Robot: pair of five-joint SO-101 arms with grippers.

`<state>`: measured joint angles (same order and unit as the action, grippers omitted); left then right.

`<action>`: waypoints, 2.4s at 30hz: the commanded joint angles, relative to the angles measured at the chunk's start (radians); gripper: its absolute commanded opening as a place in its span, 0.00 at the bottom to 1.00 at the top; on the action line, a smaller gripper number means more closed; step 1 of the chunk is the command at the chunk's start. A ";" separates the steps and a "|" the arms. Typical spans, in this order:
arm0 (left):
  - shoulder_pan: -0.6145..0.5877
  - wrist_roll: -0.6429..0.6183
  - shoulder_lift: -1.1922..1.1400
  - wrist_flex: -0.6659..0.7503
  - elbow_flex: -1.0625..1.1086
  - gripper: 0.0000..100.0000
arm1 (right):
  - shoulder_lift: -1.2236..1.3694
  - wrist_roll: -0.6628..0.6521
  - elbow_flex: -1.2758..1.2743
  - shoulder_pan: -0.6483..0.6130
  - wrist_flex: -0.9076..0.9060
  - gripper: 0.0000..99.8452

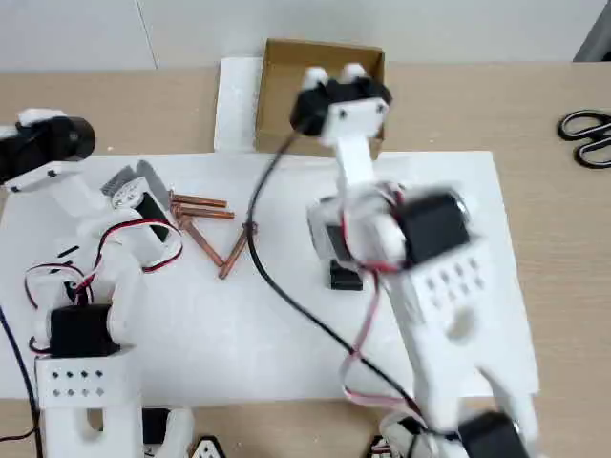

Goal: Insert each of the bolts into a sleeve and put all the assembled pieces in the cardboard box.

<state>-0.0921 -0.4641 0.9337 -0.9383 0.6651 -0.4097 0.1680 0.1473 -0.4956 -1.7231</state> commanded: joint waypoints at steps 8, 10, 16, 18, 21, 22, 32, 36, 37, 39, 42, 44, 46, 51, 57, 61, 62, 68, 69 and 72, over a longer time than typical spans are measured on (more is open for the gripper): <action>0.172 0.003 0.021 -0.104 -0.156 0.05 | -0.504 0.012 -0.473 0.010 0.197 0.00; 0.175 0.003 0.021 -0.104 -0.156 0.05 | -0.596 0.011 -0.572 0.010 0.246 0.00; 0.176 0.005 0.035 -0.130 -0.151 0.05 | -0.806 0.009 -0.804 0.010 0.344 0.00; 0.176 0.005 0.077 -0.163 -0.143 0.05 | -0.849 0.009 -0.850 0.010 0.344 0.00; 0.178 0.011 0.169 -0.195 -0.081 0.05 | -0.897 0.009 -0.893 0.010 0.343 0.00; 0.178 0.015 0.206 -0.215 -0.053 0.05 | -0.908 0.009 -0.902 0.010 0.343 0.00; 0.236 0.164 0.370 -0.319 0.173 0.05 | -0.926 0.011 -0.930 0.010 0.337 0.00; 0.236 0.310 0.324 -0.293 0.213 0.05 | -0.926 0.011 -0.948 0.010 0.335 0.00; 0.236 0.345 0.307 -0.282 0.219 0.05 | -0.931 0.011 -0.956 0.010 0.335 0.00; 0.236 0.411 0.267 -0.256 0.228 0.05 | -0.931 0.011 -0.964 0.010 0.334 0.00; 0.235 0.488 0.193 -0.201 0.226 0.05 | -0.931 0.011 -0.968 0.010 0.334 0.00; 0.235 0.517 0.144 -0.149 0.225 0.05 | -0.929 0.011 -0.968 0.010 0.334 0.00; 0.235 0.526 0.094 -0.097 0.225 0.05 | -0.928 0.011 -0.970 0.010 0.334 0.00; 0.229 0.560 -0.054 -0.035 0.219 0.08 | -0.929 0.011 -0.974 0.010 0.332 0.00; 0.218 0.500 -0.187 -0.118 0.131 0.11 | -0.928 0.060 -0.974 0.012 0.291 0.00; 0.212 0.499 -0.304 -0.267 -0.053 0.15 | -0.931 0.060 -0.974 0.031 0.292 0.00; 0.212 0.499 -0.344 -0.308 -0.108 0.15 | -0.931 0.060 -0.974 0.036 0.291 0.00; 0.213 0.500 -0.657 -0.532 -0.440 0.15 | -0.931 0.061 -0.979 0.042 0.294 0.00; 0.215 0.502 -0.709 -0.565 -0.495 0.15 | -0.931 0.061 -0.979 0.042 0.294 0.00; 0.218 0.528 -0.841 -0.644 -0.641 0.15 | -0.932 0.061 -0.979 0.041 0.289 0.00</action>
<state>0.1243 0.0499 0.1926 -1.5106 0.1849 -1.3318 0.2186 -0.8362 -0.4634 -1.4300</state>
